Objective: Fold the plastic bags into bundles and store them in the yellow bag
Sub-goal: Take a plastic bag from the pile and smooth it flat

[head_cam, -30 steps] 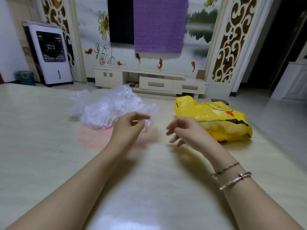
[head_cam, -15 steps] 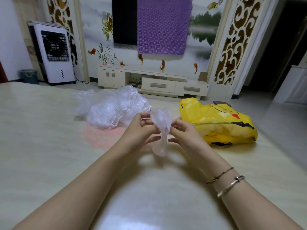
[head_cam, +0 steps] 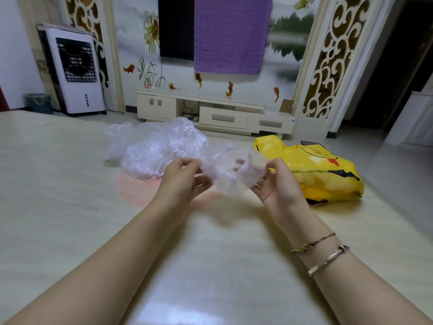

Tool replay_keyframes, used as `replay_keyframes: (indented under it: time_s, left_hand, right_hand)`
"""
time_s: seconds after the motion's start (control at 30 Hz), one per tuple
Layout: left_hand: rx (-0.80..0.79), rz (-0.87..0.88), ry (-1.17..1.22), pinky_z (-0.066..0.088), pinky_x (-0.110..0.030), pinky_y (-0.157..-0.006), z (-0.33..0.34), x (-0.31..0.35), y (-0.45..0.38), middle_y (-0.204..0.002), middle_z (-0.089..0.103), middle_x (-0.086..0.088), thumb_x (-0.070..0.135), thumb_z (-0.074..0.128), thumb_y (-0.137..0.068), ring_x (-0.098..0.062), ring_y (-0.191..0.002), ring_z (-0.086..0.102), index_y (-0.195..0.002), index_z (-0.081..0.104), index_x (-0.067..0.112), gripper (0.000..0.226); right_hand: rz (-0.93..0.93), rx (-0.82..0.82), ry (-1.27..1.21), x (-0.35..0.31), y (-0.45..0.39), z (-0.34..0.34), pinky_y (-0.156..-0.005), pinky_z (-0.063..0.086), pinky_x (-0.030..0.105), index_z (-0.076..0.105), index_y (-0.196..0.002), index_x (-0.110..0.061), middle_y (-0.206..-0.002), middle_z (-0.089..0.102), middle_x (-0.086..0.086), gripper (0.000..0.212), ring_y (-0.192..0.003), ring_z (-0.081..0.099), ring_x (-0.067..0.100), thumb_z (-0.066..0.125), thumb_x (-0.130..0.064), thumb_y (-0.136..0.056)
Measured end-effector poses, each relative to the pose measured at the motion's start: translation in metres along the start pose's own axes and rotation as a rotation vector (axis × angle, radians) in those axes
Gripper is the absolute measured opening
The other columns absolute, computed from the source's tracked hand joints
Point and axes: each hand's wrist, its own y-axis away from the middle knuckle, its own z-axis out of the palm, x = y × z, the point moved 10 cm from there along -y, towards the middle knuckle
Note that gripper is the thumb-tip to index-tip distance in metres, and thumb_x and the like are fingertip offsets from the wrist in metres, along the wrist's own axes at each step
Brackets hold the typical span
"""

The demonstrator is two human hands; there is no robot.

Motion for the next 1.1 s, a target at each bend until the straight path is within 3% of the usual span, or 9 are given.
replay_keyframes:
  time_s: [0.17, 0.23, 0.3, 0.43, 0.53, 0.67, 0.83, 1.0, 1.1]
  left_hand:
    - [0.006, -0.094, -0.307, 0.051, -0.023, -0.052, 0.001, -0.018, 0.001, -0.078, 0.056, -0.007, -0.005, 0.046, -0.093, -0.01, -0.046, 0.054, -0.089, 0.053, 0.011, 0.018]
    - [-0.004, -0.134, -0.27, 0.052, -0.027, -0.062, 0.007, -0.02, 0.002, -0.086, 0.061, -0.007, 0.0, 0.044, -0.095, -0.014, -0.06, 0.059, -0.09, 0.056, 0.011, 0.017]
    - [-0.007, -0.176, -0.164, 0.054, -0.033, -0.078, 0.008, -0.018, 0.003, -0.093, 0.065, -0.007, 0.018, 0.045, -0.098, -0.018, -0.074, 0.063, -0.093, 0.059, 0.012, 0.017]
    - [-0.183, -0.273, -0.09, 0.05, -0.047, -0.094, 0.017, -0.018, 0.011, -0.114, 0.068, -0.019, 0.058, 0.054, -0.088, -0.033, -0.103, 0.067, -0.105, 0.059, 0.015, 0.047]
    - [-0.287, -0.229, -0.214, 0.056, -0.041, -0.084, 0.028, -0.018, 0.018, -0.104, 0.071, -0.017, 0.04, 0.066, -0.086, -0.027, -0.086, 0.07, -0.107, 0.062, 0.008, 0.038]
    - [-0.101, -0.027, -0.24, 0.054, -0.024, -0.056, 0.007, -0.001, 0.003, -0.091, 0.062, -0.016, 0.012, 0.07, -0.085, -0.015, -0.057, 0.062, -0.092, 0.068, 0.007, 0.009]
    - [0.045, 0.182, -0.242, 0.055, -0.045, -0.083, -0.01, 0.023, -0.003, -0.084, 0.062, -0.004, 0.015, 0.074, -0.083, -0.023, -0.079, 0.062, -0.081, 0.068, 0.011, 0.008]
    - [0.048, 0.212, -0.306, 0.059, -0.037, -0.062, -0.011, 0.027, -0.002, -0.081, 0.052, -0.009, 0.018, 0.076, -0.081, -0.021, -0.074, 0.057, -0.085, 0.061, -0.002, 0.025]
    - [0.065, 0.152, -0.287, 0.054, -0.028, -0.05, -0.016, 0.022, -0.005, -0.079, 0.046, -0.009, 0.016, 0.066, -0.09, -0.019, -0.066, 0.051, -0.073, 0.052, 0.011, 0.023]
  right_hand:
    - [-0.066, 0.207, 0.028, -0.012, 0.003, -0.023, -0.06, 0.045, 0.03, 0.052, -0.104, -0.008, -0.092, 0.049, 0.014, 0.041, -0.08, 0.044, 0.029, 0.053, -0.024, -0.066]
    - [-0.041, 0.172, 0.091, -0.013, 0.005, -0.021, -0.054, 0.041, 0.025, 0.05, -0.081, -0.012, -0.07, 0.042, 0.011, 0.01, -0.065, 0.042, 0.026, 0.05, -0.021, -0.076]
    - [0.027, 0.062, 0.178, -0.009, 0.011, -0.009, -0.046, 0.043, 0.022, 0.052, -0.072, -0.012, -0.055, 0.046, 0.003, 0.018, -0.05, 0.047, 0.018, 0.045, -0.018, -0.087]
    - [0.091, -0.128, 0.246, 0.001, 0.02, 0.017, -0.046, 0.045, 0.019, 0.057, -0.095, -0.01, -0.063, 0.053, 0.005, 0.016, -0.048, 0.052, 0.015, 0.047, -0.02, -0.091]
    - [0.014, -0.082, 0.333, 0.0, 0.014, 0.013, -0.051, 0.042, 0.022, 0.054, -0.091, -0.012, -0.076, 0.047, 0.007, 0.005, -0.061, 0.048, 0.015, 0.05, -0.015, -0.09]
    - [-0.024, 0.027, 0.427, -0.002, 0.007, 0.001, -0.057, 0.037, 0.03, 0.054, -0.085, -0.016, -0.081, 0.051, 0.006, 0.013, -0.067, 0.049, 0.017, 0.051, -0.023, -0.095]
    - [0.176, -0.092, 0.587, 0.028, 0.012, 0.01, -0.075, 0.038, 0.041, 0.067, -0.108, -0.007, -0.102, 0.065, 0.025, 0.049, -0.092, 0.062, 0.044, 0.059, -0.047, -0.082]
    - [0.051, 0.024, 0.593, 0.016, 0.004, -0.002, -0.06, 0.036, 0.033, 0.053, -0.068, -0.008, -0.066, 0.049, 0.012, 0.022, -0.062, 0.048, 0.024, 0.046, -0.004, -0.088]
    - [0.009, 0.128, 0.594, 0.011, -0.001, -0.017, -0.048, 0.035, 0.022, 0.05, -0.073, -0.015, -0.064, 0.047, 0.003, 0.022, -0.055, 0.045, 0.017, 0.047, -0.013, -0.095]
